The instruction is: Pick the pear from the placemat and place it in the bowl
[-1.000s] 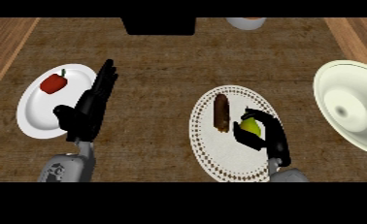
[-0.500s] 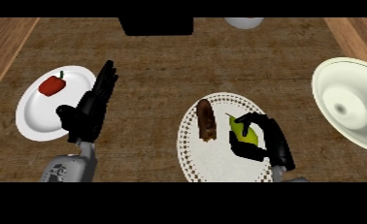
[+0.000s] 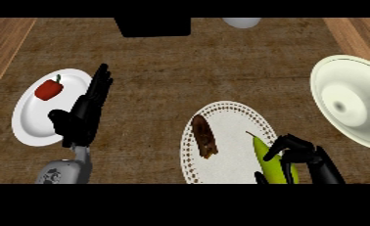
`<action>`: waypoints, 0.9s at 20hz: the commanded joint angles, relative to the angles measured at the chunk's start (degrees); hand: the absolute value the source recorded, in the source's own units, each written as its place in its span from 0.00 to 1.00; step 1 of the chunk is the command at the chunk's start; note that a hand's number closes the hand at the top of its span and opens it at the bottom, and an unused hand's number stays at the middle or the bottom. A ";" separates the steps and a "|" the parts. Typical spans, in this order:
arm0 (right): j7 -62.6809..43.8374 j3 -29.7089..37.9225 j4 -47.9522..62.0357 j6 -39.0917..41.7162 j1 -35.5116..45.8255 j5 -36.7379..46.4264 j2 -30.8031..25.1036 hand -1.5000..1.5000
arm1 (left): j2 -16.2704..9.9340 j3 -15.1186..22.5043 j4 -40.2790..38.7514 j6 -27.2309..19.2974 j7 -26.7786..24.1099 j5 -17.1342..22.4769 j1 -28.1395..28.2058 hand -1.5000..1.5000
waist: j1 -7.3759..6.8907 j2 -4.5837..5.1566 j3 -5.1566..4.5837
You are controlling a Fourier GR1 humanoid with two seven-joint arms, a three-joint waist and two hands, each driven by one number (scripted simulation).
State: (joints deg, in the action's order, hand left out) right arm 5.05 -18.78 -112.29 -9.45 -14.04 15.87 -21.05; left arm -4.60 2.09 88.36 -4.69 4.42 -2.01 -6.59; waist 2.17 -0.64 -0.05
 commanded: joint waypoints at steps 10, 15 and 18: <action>-24.56 15.77 -36.70 3.70 -5.71 2.28 -10.52 1.00 | -0.58 0.28 3.39 0.76 1.01 -0.26 0.37 0.50 | -1.69 0.47 -0.05; -34.61 21.06 -31.90 5.71 6.76 -0.99 -10.78 1.00 | 2.80 2.12 -1.73 -1.05 -1.78 -2.23 -1.71 0.50 | -1.93 0.69 -0.03; -43.52 22.08 -27.33 7.56 17.51 -1.20 -11.95 1.00 | 0.73 0.55 0.90 0.45 4.72 -0.54 -4.63 0.50 | -2.47 0.70 -0.03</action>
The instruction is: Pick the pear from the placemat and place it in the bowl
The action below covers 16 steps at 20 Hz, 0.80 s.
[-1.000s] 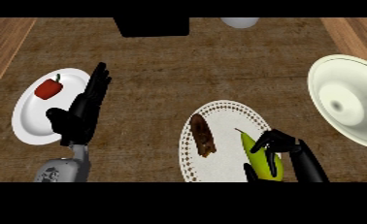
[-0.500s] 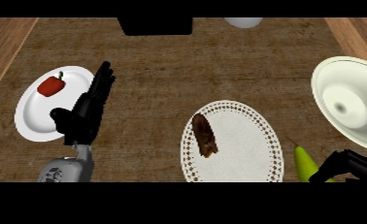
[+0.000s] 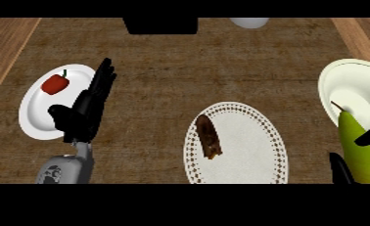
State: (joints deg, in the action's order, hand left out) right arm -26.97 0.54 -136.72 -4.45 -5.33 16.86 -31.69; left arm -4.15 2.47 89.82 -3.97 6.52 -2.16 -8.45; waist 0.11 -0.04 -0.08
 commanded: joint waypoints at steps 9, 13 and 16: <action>-4.46 11.88 15.58 8.71 14.35 -0.71 -6.89 1.00 | 0.87 1.48 0.82 0.22 -1.87 -1.63 2.76 0.50 | -0.59 0.11 0.08; -1.59 10.51 18.90 9.56 13.45 6.89 -9.88 1.00 | 2.15 0.08 -5.44 -1.63 -3.17 -2.39 -2.83 0.50 | -0.05 0.22 0.06; 11.71 11.74 31.78 6.70 12.22 9.30 -8.31 1.00 | 1.23 0.67 -2.04 0.21 -2.33 -1.51 0.43 0.50 | -0.49 0.21 0.12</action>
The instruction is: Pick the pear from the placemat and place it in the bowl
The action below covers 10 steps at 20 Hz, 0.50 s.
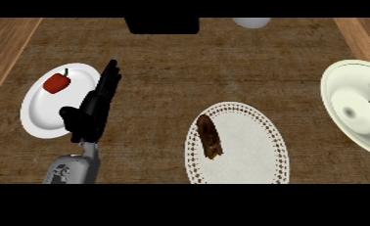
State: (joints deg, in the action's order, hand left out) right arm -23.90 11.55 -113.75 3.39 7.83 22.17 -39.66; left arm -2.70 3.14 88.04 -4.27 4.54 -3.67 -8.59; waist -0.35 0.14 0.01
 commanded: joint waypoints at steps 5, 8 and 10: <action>13.76 -0.27 25.49 -6.36 7.64 7.90 2.68 1.00 | 0.16 -1.78 -4.74 0.30 -0.63 0.48 -4.27 0.50 | -0.18 0.14 0.01; 22.04 4.09 33.37 -6.44 6.21 7.46 -0.09 1.00 | -0.22 0.12 0.58 1.41 0.12 0.18 0.80 0.50 | -0.08 -0.01 0.02; 23.40 2.43 39.26 -7.83 9.88 9.98 1.12 1.00 | -0.05 -0.32 -0.42 0.89 -0.43 -0.24 0.66 0.50 | -0.15 -0.02 0.01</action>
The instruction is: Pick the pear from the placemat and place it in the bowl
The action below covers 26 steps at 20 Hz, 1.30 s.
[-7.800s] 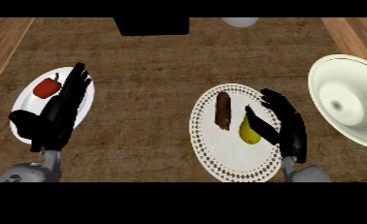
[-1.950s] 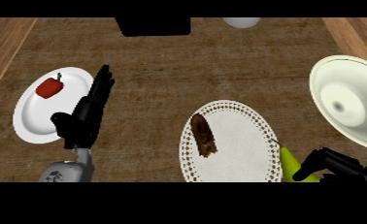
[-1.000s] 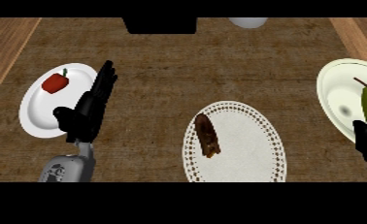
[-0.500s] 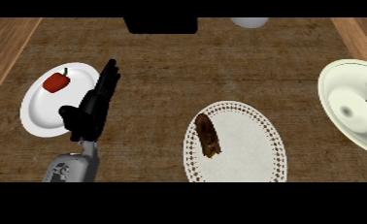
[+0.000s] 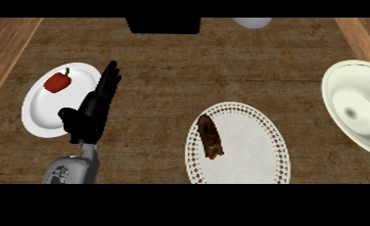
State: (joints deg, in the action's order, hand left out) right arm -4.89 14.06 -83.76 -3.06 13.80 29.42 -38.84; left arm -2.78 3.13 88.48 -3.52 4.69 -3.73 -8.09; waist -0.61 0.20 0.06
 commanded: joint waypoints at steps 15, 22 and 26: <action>25.50 5.02 40.37 11.81 12.97 -7.32 -1.15 0.00 | 1.15 0.82 2.02 -0.36 0.13 -0.68 1.62 0.50 | -0.26 -0.06 0.00; 32.13 13.52 37.22 9.84 11.57 -16.40 0.14 0.00 | -0.07 -1.55 -0.33 -0.03 0.67 0.12 -0.91 0.50 | 1.04 -0.40 -0.07; 33.00 16.79 39.48 13.05 9.24 -20.43 -0.86 0.00 | 2.47 1.41 1.25 -1.97 -1.56 -2.26 3.12 0.50 | 0.67 -0.28 -0.04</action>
State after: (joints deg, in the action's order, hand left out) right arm 26.38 27.65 -44.78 8.51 25.33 12.93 -40.09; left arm -2.41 2.16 88.35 -3.75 4.59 -4.02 -8.17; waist -0.02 -0.04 -0.01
